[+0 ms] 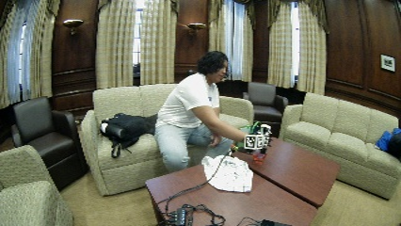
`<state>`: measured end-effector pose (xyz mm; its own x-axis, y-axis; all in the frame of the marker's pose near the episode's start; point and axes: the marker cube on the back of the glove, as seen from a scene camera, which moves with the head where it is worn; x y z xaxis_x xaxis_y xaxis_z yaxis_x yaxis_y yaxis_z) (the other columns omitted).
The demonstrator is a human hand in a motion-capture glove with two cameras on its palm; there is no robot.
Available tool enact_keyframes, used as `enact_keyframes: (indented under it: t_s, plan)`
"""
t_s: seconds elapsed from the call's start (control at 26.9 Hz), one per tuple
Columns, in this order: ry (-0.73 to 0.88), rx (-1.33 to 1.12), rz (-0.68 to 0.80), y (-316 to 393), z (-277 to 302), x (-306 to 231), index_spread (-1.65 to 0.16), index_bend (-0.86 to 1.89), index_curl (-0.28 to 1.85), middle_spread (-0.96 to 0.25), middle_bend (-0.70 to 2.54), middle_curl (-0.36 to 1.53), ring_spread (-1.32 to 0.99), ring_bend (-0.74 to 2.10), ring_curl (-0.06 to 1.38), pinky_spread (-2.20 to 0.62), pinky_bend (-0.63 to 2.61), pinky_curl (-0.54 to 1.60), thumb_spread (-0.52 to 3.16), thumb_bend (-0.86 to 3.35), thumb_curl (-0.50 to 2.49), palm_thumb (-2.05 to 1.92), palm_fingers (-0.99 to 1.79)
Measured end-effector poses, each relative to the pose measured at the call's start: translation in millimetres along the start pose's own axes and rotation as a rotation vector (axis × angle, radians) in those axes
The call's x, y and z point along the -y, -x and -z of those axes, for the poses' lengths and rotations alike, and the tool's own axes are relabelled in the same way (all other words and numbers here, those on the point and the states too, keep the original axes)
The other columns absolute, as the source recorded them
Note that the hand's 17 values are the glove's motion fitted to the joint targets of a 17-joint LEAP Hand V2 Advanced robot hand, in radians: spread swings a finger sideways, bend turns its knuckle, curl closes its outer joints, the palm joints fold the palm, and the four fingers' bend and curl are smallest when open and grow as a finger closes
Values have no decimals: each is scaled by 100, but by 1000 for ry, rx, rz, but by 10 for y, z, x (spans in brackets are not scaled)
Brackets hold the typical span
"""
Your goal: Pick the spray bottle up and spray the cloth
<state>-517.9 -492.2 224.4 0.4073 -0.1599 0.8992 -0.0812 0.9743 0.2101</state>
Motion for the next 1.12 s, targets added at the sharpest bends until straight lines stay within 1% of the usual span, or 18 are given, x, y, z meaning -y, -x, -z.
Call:
enact_keyframes:
  t_s: [0.11,0.33,0.6,0.97,1.12]
  plan:
    - [-28,-17,26,-34,1,-43,-26,31,58,-22,58,51,-20,67,45,-29,39,38,27,-3,81,91,137]
    - [-55,14,-22,-108,88,0,-26,31,59,-22,58,51,-21,67,45,-29,39,38,28,-4,81,91,138]
    - [-65,10,-29,-113,70,-10,-26,30,59,-23,58,51,-22,68,46,-31,40,38,29,-3,81,90,138]
    - [62,53,-57,-124,95,9,-27,30,59,-23,59,51,-23,62,44,-31,41,38,30,-4,81,90,135]
    - [117,71,-72,-166,52,-10,-27,23,58,-23,56,50,-23,63,44,-30,44,39,34,-5,80,88,131]
